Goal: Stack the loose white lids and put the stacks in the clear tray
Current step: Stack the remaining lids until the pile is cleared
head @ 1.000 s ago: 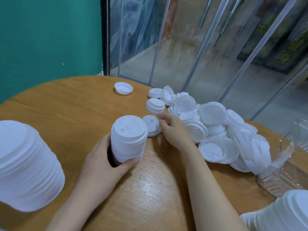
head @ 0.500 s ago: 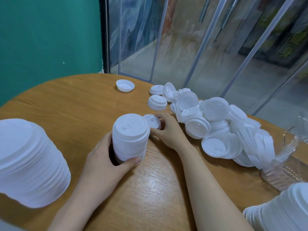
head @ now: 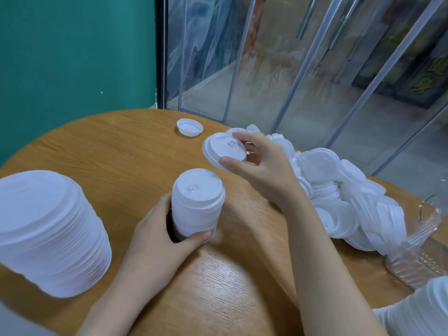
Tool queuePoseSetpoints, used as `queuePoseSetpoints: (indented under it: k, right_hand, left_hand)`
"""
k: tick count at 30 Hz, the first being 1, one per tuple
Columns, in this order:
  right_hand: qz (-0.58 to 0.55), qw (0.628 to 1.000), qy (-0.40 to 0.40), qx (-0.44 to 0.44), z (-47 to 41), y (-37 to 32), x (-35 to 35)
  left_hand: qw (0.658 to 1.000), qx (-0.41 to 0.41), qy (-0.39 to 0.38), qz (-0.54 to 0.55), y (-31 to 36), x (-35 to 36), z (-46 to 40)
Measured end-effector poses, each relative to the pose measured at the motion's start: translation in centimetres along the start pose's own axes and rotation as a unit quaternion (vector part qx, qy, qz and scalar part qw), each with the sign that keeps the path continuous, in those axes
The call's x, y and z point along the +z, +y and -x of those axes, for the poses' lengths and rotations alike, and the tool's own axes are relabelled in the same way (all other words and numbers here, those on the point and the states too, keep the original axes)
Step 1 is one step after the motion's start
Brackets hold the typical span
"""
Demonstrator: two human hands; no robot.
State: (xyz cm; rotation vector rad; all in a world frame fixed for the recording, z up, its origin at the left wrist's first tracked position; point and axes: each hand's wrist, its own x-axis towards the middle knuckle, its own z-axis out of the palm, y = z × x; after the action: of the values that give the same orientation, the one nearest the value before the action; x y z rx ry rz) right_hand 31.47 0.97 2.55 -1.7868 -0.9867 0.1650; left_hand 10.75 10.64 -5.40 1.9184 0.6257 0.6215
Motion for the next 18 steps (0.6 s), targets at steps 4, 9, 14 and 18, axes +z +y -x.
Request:
queuePoseSetpoints:
  k: [4, 9, 14, 18]
  right_hand:
    - [0.022, 0.992, -0.114, -0.043, 1.0, -3.0, -0.3]
    - [0.080, 0.977, -0.196, -0.010, 1.4, -4.1, 0.2]
    - [0.102, 0.971, -0.216, -0.003, 1.5, -4.5, 0.1]
    - [0.107, 0.971, -0.213, -0.013, 1.8, -5.1, -0.1]
  left_hand:
    - [1.000, -0.003, 0.000, 0.003, 0.0, 0.1, 0.0]
    - [1.000, -0.001, 0.003, 0.001, -0.2, 0.1, 0.0]
    - [1.000, 0.009, 0.001, 0.004, -0.3, 0.0, -0.2]
    - [1.000, 0.009, 0.005, 0.000, -0.5, 0.1, -0.2]
